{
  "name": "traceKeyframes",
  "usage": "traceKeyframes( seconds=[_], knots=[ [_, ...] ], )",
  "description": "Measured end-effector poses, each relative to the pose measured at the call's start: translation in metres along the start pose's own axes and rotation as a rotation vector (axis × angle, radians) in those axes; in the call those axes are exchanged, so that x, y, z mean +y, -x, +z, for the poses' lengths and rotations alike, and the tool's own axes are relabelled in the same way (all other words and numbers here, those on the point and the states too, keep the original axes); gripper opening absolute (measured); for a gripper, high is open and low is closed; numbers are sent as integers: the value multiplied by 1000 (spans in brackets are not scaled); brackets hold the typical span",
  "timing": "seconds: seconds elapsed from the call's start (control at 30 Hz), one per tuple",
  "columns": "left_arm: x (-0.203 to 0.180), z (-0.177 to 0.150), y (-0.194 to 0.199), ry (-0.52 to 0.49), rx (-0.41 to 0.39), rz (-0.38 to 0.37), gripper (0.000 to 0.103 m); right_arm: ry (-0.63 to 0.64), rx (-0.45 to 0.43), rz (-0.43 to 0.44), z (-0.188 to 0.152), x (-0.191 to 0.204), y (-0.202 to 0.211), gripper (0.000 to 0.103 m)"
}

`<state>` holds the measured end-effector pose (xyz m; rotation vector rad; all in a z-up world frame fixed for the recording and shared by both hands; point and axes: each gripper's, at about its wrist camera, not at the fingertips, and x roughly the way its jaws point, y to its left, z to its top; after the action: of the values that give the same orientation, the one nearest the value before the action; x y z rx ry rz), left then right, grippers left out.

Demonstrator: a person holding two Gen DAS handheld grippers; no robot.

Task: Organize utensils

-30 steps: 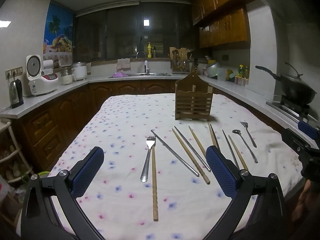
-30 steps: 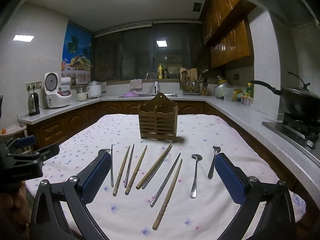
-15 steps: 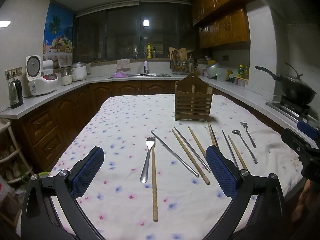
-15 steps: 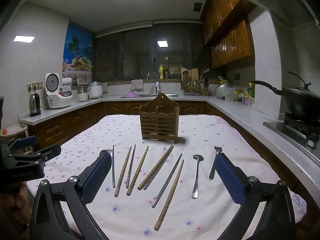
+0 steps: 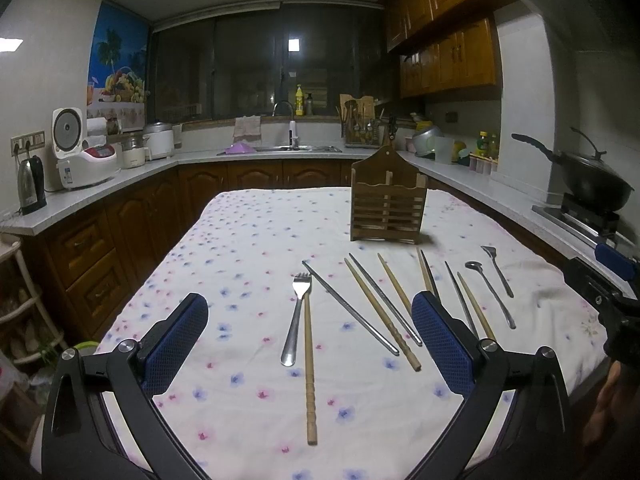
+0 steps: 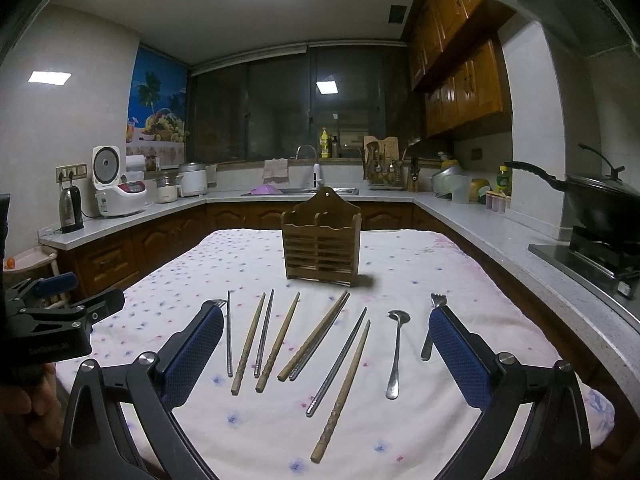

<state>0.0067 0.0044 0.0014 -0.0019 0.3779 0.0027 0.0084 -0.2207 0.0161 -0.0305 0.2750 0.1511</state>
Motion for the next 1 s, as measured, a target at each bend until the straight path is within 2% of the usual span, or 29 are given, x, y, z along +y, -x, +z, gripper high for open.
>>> traceKeyframes(
  seconds=[0.27, 0.8, 1.0],
  knots=[
    [1, 0, -8, 5, 15, -10, 103, -4, 6, 2, -1, 0, -2, 103],
    [8, 4, -54, 32, 133, -59, 103, -30, 109, 10, -2, -15, -43, 103],
    [14, 17, -78, 63, 186, -88, 103, -81, 179, 52, 2, -28, -67, 102]
  ],
)
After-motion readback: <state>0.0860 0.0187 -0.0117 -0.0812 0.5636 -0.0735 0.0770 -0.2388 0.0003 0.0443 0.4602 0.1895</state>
